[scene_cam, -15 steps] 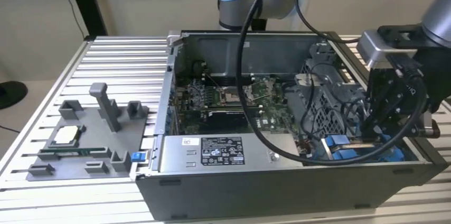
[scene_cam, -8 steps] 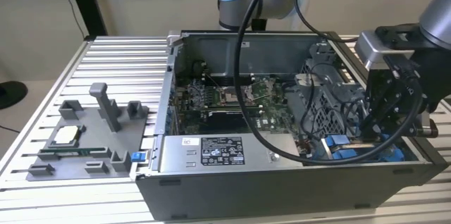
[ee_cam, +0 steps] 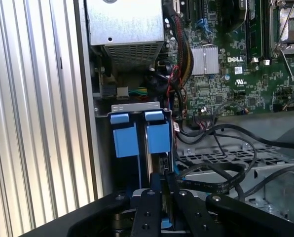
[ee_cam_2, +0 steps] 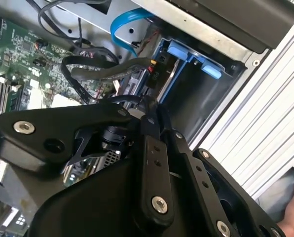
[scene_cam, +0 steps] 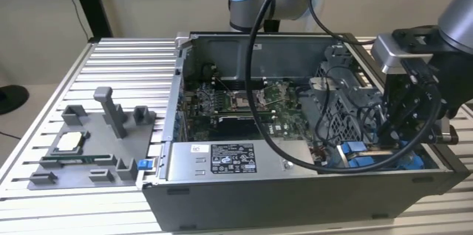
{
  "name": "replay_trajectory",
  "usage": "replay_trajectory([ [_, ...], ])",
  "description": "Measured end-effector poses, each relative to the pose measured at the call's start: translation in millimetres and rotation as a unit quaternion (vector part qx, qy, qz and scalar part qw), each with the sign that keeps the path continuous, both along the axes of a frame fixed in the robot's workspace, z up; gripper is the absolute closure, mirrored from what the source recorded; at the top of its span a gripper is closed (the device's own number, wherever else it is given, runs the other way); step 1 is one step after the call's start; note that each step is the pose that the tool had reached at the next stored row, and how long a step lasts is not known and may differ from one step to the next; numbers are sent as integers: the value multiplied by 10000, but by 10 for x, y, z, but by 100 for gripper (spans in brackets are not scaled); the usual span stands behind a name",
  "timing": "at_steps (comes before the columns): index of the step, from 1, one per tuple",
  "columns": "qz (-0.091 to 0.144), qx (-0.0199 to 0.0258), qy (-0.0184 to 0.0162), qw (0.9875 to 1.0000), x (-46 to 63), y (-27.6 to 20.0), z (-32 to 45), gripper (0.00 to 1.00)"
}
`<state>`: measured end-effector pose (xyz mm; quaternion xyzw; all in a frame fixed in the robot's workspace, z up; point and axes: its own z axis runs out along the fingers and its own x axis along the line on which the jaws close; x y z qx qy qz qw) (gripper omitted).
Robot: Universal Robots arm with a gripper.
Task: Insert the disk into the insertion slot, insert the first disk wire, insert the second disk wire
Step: 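Insert the second disk wire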
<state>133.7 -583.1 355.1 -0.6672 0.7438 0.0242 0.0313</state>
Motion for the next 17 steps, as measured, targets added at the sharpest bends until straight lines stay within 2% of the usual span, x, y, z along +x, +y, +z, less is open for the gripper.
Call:
replay_trajectory([
  [17,71,0,-31,10000,18,32,-39,100],
])
